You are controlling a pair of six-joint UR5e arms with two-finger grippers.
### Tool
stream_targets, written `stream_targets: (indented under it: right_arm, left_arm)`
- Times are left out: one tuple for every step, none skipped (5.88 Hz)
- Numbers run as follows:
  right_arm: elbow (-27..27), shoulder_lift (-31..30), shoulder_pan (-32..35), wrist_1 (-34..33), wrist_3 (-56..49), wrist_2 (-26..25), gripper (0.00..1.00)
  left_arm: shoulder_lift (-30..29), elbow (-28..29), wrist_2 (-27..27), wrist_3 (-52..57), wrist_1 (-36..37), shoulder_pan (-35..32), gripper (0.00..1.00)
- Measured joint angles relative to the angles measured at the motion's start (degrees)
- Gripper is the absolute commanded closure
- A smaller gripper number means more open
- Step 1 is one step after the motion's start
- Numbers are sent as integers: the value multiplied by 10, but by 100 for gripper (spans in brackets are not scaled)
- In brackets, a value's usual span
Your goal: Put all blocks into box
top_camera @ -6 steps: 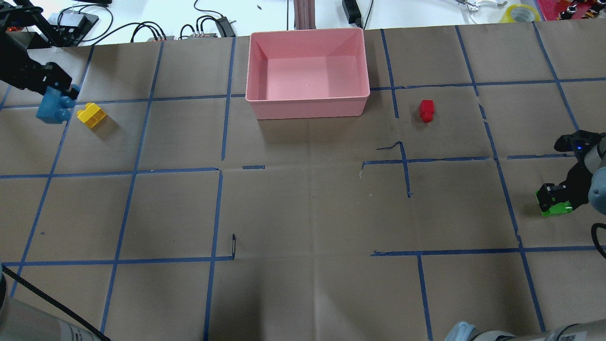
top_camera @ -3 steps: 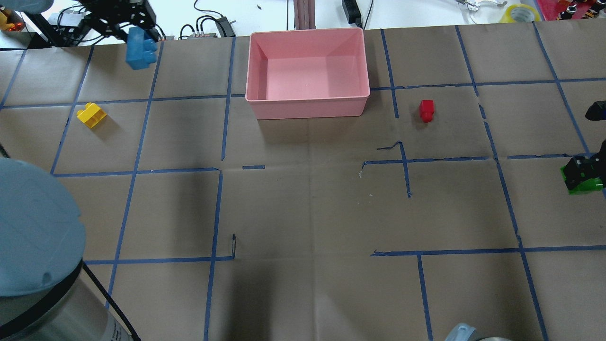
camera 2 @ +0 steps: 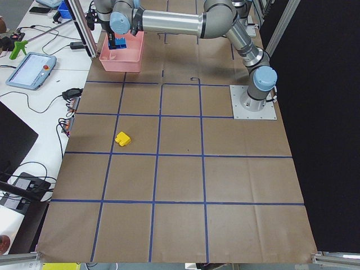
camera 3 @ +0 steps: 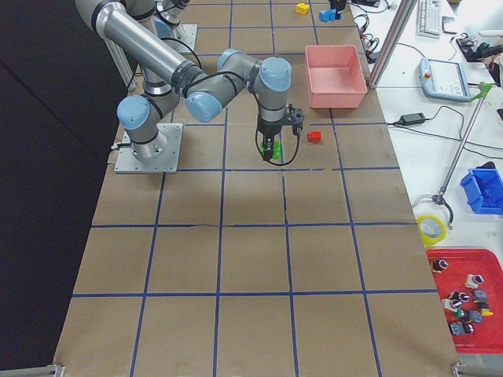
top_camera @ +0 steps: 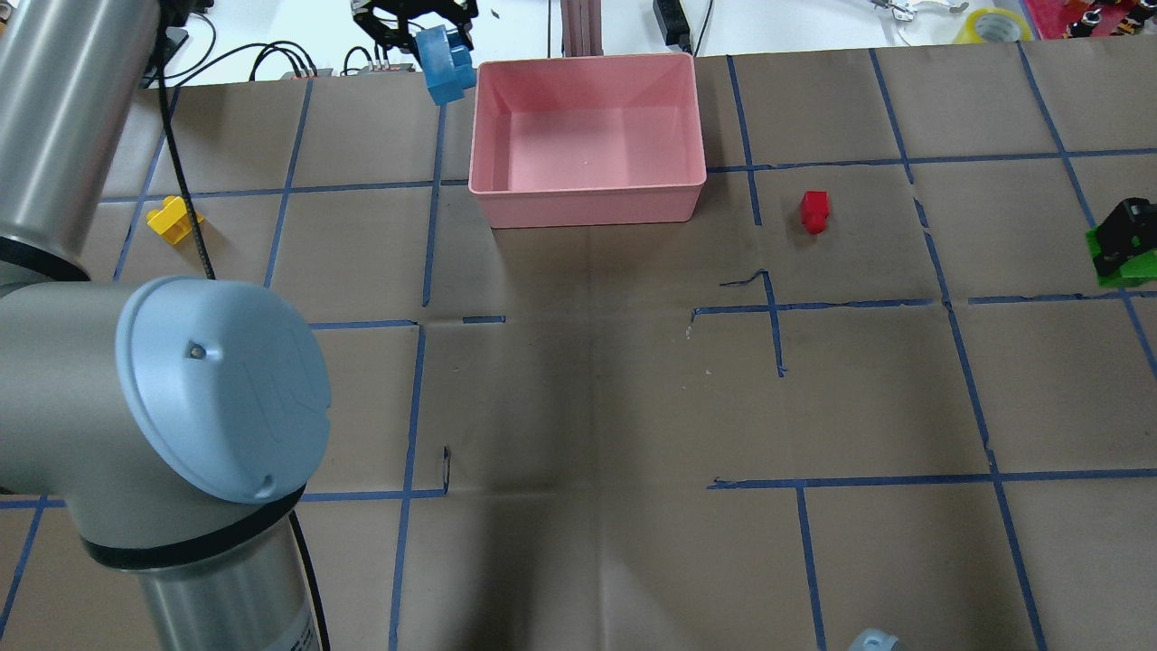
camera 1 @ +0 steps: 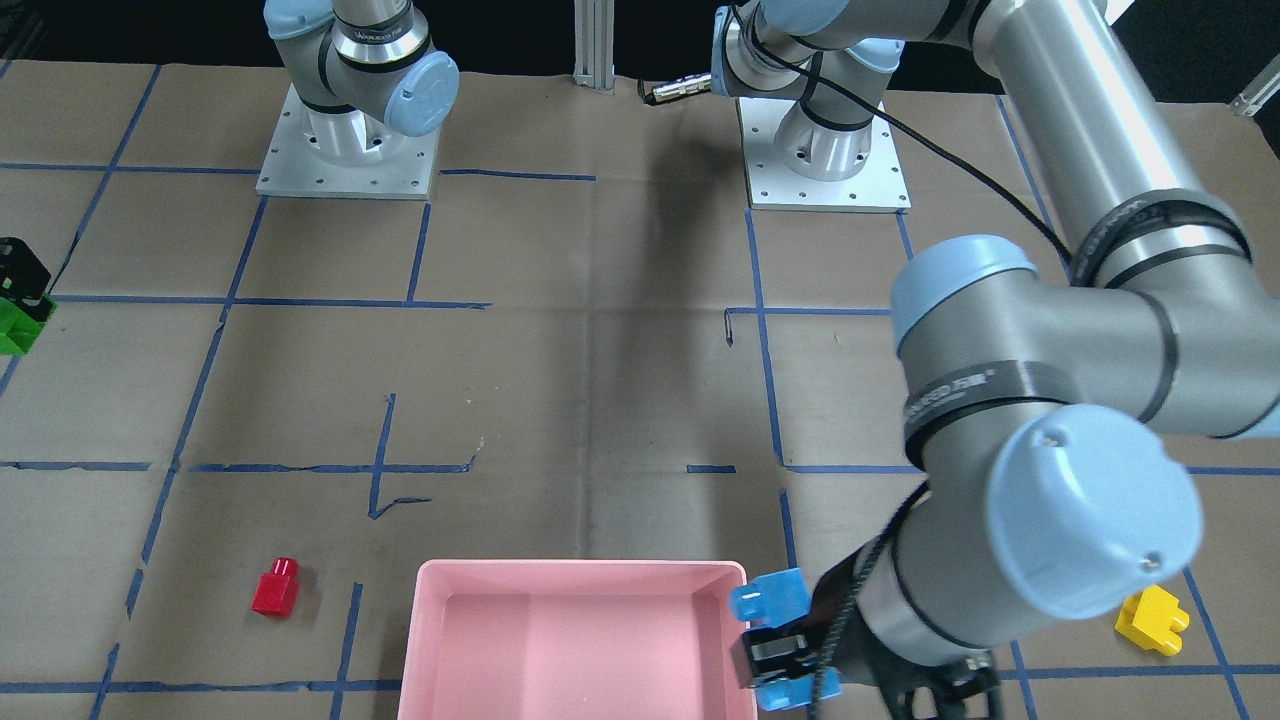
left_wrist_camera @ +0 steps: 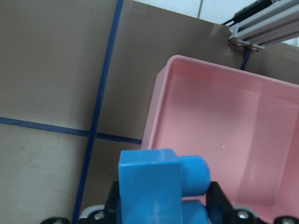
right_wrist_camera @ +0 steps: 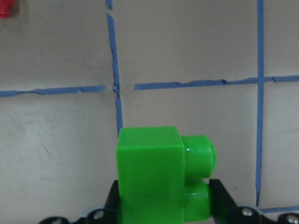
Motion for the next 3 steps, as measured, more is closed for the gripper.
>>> stream_targets:
  right_arm:
    - [-25, 19, 46, 1, 46, 3, 90]
    - [-55, 44, 96, 2, 96, 4, 90]
    - [-82, 66, 141, 1, 146, 5, 90]
  left_arm:
    - [-29, -1, 4, -31, 31, -33, 79]
    - [-52, -10, 9, -42, 64, -50, 79]
    - [-65, -22, 12, -43, 91, -55, 70]
